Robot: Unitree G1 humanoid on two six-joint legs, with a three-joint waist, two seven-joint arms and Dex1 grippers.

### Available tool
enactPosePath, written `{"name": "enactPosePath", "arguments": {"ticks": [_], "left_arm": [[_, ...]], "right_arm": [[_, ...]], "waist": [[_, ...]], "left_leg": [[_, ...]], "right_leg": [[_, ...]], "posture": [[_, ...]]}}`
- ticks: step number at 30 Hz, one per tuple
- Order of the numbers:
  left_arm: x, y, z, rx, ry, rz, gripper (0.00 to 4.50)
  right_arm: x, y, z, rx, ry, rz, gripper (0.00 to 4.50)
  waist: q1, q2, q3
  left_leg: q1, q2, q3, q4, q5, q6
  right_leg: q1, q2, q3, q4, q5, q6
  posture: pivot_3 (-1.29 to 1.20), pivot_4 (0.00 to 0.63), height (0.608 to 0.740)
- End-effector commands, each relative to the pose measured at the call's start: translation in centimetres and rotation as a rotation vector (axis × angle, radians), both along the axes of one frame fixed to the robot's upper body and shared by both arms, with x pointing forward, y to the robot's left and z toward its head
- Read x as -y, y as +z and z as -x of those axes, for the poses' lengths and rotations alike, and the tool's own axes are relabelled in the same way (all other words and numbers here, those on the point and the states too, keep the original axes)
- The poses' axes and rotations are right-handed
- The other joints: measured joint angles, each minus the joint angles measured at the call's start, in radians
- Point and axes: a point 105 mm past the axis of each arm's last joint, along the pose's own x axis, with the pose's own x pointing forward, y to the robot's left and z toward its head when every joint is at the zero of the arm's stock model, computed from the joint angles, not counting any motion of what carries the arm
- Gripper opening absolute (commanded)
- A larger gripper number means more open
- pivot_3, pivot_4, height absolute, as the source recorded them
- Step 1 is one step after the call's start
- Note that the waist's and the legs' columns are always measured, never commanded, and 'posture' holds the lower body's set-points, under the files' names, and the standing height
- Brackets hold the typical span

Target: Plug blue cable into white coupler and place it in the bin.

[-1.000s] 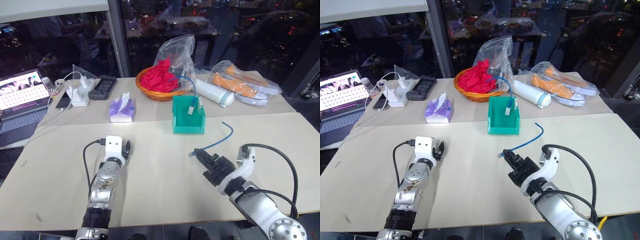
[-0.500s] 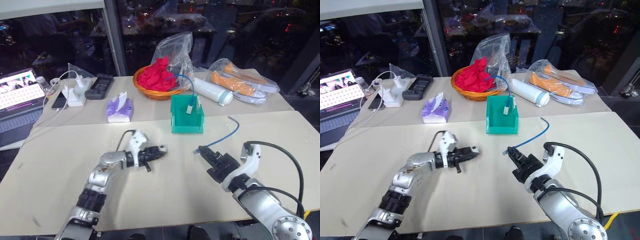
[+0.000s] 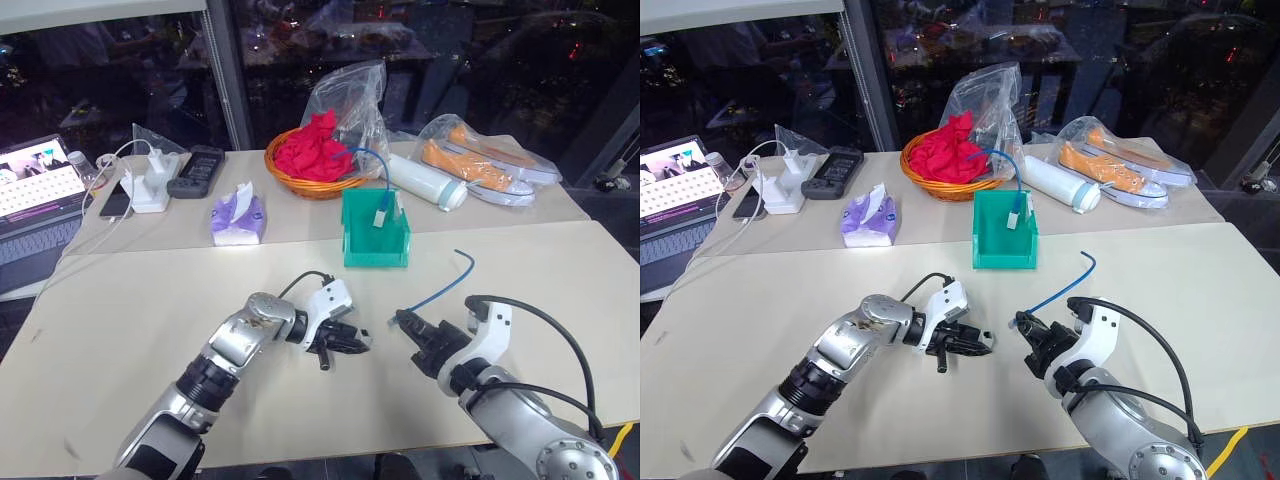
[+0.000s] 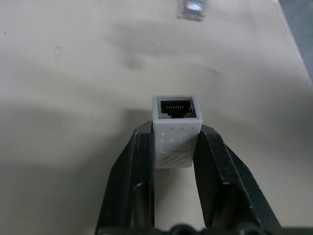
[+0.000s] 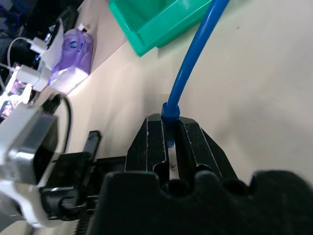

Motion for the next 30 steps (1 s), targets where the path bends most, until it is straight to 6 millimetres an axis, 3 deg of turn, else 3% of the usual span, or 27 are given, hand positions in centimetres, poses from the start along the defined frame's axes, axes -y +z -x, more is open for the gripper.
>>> {"name": "enactPosePath", "arguments": {"ticks": [1, 18, 30], "left_arm": [[0.2, -0.7, 0.6, -0.03, 0.006, -0.038, 0.64], [0.3, -0.4, 0.8, -0.002, 0.058, -0.048, 0.64], [0.1, -0.1, 0.8, -0.002, 0.073, -0.048, 0.64]], "right_arm": [[-0.6, 0.9, 0.5, 0.031, 0.028, -0.007, 0.0], [-2.3, -0.5, 0.1, -0.037, 0.12, -0.008, 0.0], [-2.1, -1.1, -0.4, -0.049, 0.086, -0.046, 0.0]], "waist": [[0.0, 0.0, 0.0], [0.007, 0.0, 0.0], [0.004, 0.0, 0.0]], "left_leg": [[0.0, 0.0, 0.0, 0.0, 0.0, 0.0], [0.0, 0.0, 0.0, 0.0, 0.0, 0.0], [0.001, 0.0, 0.0, 0.0, 0.0, 0.0]], "right_leg": [[0.0, 0.0, 0.0, 0.0, 0.0, 0.0], [0.0, 0.0, 0.0, 0.0, 0.0, 0.0], [0.0, 0.0, 0.0, 0.001, 0.0, 0.0]], "posture": [[0.0, 0.15, 0.74], [0.0, 0.15, 0.74], [0.0, 0.15, 0.74]]}}
